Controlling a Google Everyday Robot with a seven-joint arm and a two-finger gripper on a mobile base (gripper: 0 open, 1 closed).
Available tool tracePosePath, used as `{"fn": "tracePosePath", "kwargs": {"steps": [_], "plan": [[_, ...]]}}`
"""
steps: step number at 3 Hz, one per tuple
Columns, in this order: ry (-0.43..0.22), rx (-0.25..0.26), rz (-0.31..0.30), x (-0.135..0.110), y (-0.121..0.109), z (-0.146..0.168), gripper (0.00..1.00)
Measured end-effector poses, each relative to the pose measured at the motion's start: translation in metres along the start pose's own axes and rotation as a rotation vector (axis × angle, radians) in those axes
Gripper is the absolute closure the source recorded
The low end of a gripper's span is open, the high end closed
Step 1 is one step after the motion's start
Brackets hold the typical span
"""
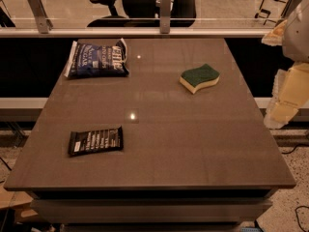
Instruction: Move sponge near rxbar chocolate
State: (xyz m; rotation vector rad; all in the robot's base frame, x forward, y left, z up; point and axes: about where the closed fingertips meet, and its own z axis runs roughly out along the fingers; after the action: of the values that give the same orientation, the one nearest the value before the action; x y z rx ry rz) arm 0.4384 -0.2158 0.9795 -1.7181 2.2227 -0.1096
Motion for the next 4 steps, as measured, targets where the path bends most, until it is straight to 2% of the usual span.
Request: {"fn": "tracePosePath", "kwargs": {"steps": [2,4], "plan": [[-0.023,0.014,-0.038,-0.001,-0.013,-0.012,0.0],[-0.055,0.037,-0.159,-0.011,-0.044,-0.026,0.0]]}}
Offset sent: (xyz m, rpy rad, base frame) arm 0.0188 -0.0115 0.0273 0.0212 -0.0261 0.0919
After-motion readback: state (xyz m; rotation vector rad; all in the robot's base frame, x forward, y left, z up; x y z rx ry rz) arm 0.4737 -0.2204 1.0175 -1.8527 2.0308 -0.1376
